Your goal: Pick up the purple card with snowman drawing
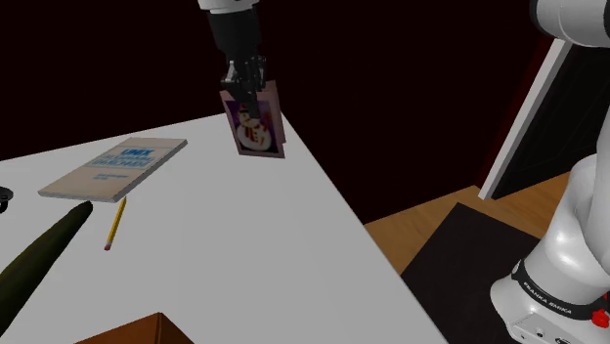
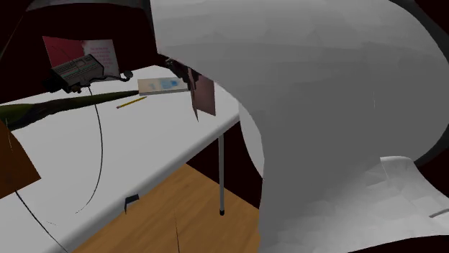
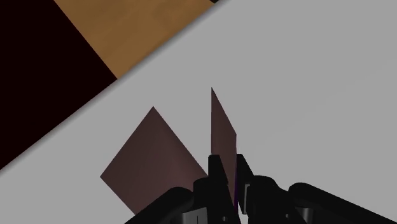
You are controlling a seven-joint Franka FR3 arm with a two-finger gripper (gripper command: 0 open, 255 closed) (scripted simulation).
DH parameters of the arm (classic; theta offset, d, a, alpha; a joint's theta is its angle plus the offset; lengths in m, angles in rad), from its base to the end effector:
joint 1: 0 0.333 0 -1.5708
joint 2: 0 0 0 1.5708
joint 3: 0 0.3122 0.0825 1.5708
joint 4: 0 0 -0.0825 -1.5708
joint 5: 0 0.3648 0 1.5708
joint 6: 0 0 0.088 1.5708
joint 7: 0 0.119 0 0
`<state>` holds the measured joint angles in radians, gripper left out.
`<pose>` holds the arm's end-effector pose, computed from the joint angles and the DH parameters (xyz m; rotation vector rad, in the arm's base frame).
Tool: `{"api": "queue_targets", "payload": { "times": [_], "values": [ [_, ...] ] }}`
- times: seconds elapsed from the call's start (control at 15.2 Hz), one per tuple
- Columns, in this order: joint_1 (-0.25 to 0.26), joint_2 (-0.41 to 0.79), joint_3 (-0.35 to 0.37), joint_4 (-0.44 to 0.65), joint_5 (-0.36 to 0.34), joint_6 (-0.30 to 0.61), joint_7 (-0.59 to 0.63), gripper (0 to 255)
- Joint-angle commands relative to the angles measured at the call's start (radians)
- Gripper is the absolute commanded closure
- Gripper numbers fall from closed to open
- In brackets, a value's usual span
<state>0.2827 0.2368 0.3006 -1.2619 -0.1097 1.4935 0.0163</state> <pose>0.5179 0.2964 0.6115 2.9880 0.8433 0.0251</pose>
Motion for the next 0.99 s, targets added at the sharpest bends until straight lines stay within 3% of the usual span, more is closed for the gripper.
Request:
{"api": "queue_targets", "payload": {
  "times": [0.0,0.46,0.79,0.92],
  "values": [
    [0.003,0.012,0.0,0.04,-0.004,-0.03,-0.001,255],
    [0.03,0.083,0.003,0.244,-0.028,-0.165,0.001,255],
    [0.069,0.178,0.002,0.468,-0.062,-0.295,0.0,255],
    [0.071,0.182,0.001,0.477,-0.064,-0.3,0.0,255]
  ]
}}
